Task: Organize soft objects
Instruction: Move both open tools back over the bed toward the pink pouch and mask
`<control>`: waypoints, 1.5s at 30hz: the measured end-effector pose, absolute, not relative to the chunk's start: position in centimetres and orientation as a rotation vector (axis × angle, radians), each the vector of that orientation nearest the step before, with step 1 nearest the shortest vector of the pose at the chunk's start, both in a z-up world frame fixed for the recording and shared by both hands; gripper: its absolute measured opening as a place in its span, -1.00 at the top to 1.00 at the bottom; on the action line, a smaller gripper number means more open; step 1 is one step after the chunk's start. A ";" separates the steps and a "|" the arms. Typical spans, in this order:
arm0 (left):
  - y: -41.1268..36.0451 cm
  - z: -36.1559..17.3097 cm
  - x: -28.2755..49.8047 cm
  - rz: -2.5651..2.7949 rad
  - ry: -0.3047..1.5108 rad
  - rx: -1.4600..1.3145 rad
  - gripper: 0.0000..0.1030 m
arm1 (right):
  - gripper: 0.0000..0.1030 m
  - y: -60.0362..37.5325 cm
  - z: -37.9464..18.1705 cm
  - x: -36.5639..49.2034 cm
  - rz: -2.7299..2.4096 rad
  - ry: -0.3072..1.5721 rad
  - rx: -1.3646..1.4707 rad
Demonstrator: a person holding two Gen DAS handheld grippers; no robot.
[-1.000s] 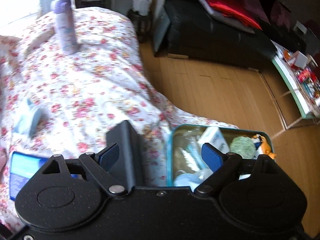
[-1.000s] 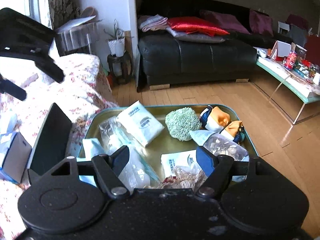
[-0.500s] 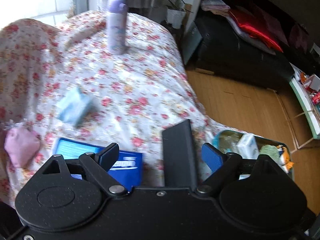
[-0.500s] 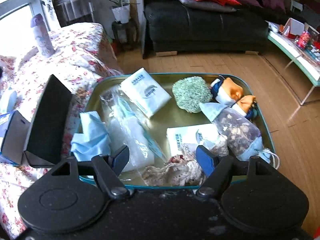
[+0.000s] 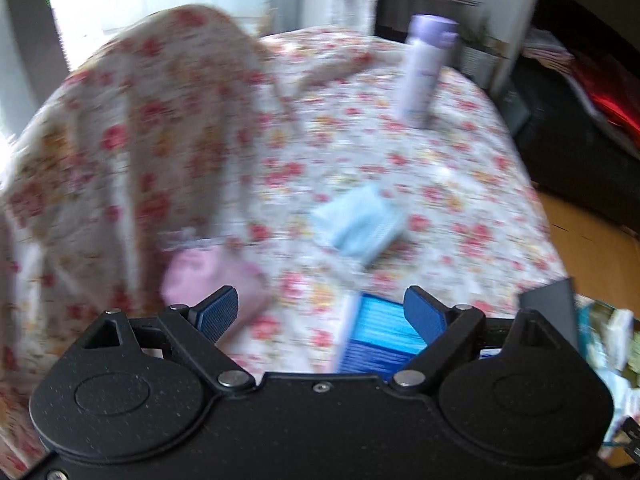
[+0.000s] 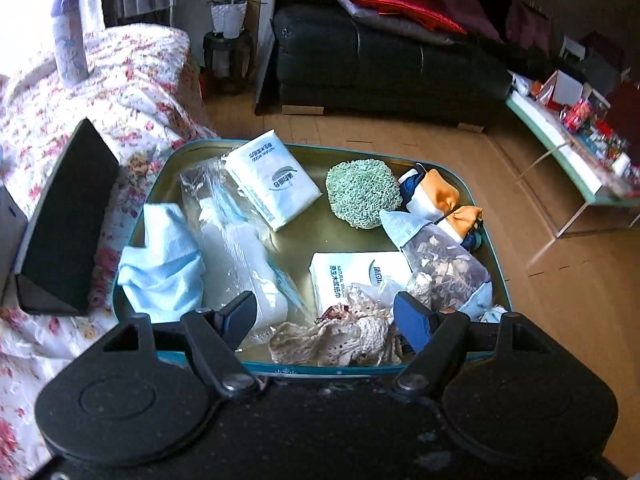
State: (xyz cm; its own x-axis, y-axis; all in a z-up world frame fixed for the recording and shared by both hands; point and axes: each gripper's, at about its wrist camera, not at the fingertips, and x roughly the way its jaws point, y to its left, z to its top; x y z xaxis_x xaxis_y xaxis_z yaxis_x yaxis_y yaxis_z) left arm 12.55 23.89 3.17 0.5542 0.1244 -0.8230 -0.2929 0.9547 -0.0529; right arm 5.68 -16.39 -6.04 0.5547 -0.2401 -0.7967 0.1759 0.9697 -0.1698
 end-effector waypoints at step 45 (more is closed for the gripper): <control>33.5 -5.0 17.9 0.382 1.194 -0.370 -0.76 | -0.65 -2.8 2.2 9.4 0.013 0.752 -0.266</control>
State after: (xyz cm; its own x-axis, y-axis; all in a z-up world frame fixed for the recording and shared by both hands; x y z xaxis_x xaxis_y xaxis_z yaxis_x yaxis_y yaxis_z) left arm 17.86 33.51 -5.02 0.3201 0.0911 -0.9430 -0.4738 0.8773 -0.0760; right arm 9.44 -2.82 2.22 0.7315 -0.0832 -0.6767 -0.1066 0.9664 -0.2341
